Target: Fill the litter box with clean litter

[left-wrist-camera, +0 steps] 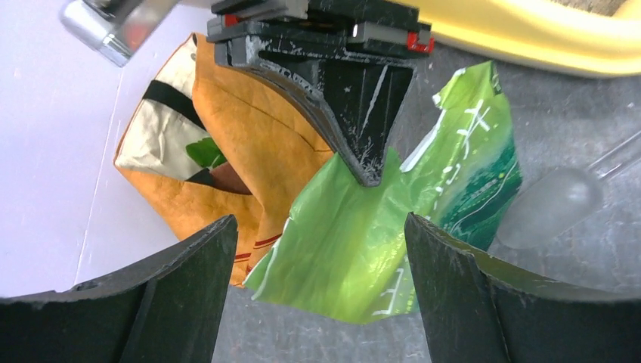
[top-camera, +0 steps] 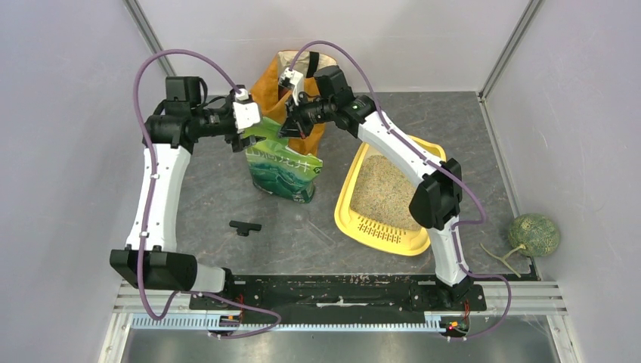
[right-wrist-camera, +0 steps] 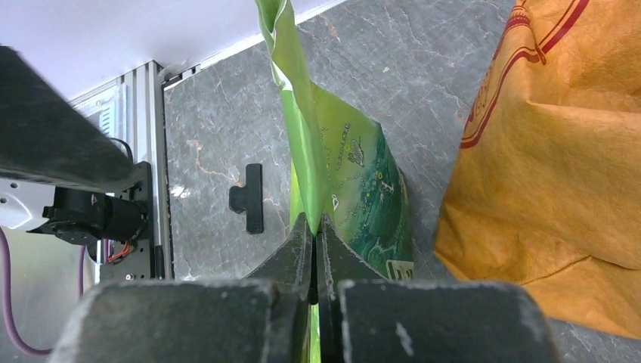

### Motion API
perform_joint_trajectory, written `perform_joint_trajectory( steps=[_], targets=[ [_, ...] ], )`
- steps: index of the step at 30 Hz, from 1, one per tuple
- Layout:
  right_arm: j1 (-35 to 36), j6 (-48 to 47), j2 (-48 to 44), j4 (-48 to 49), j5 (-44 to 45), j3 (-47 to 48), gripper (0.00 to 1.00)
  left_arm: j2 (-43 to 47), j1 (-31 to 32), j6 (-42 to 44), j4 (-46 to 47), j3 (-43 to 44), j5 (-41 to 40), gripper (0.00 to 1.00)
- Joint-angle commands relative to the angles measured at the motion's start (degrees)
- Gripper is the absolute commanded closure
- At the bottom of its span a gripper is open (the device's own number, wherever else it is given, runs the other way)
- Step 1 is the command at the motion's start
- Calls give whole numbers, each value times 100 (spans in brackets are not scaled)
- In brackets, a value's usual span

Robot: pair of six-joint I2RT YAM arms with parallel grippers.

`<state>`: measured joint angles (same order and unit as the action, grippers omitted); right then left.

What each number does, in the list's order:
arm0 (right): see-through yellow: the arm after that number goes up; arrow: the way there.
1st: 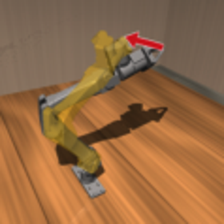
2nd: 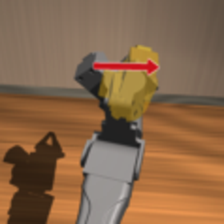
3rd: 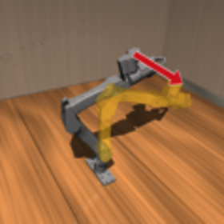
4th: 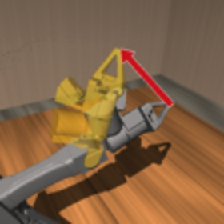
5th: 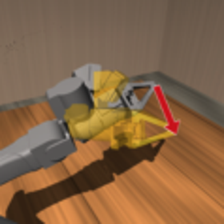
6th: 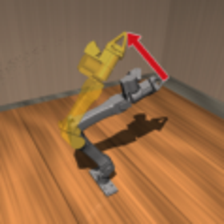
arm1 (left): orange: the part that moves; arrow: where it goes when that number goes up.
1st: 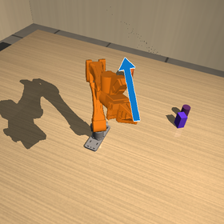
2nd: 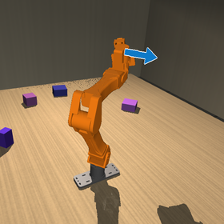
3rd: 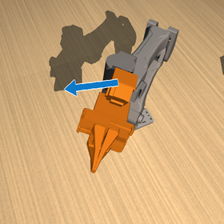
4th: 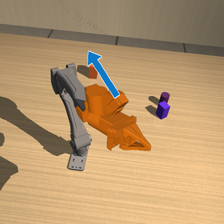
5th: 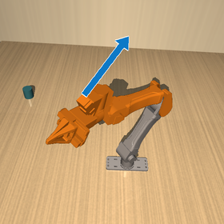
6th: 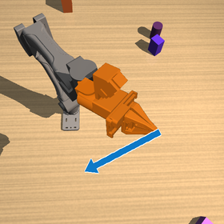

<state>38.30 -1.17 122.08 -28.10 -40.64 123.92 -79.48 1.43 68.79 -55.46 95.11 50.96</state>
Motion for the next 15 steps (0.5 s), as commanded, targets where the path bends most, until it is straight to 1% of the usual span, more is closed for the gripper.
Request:
perform_joint_trajectory(
  steps=[1,7,11,12,13,14,15],
  targets=[
    [32,-154,-297,28,-60,300,100,-244,137,957,184,-72,-412,13],
    [35,-195,-331,6,-75,327,100,-540,479,1529,97,-89,-797,13],
    [35,-149,-350,13,-147,350,100,-768,666,1709,97,-72,-1010,15],
    [38,-122,-344,22,-172,353,100,-805,709,1725,132,-76,-1085,17],
    [37,-97,-344,36,-196,352,100,-848,763,1708,189,-93,-1187,22],
    [35,-85,-358,41,-213,352,100,-877,792,1728,206,-104,-1250,28],
    [29,-85,-373,49,-229,344,100,-894,816,1770,204,-119,-1305,37]
  ],
)
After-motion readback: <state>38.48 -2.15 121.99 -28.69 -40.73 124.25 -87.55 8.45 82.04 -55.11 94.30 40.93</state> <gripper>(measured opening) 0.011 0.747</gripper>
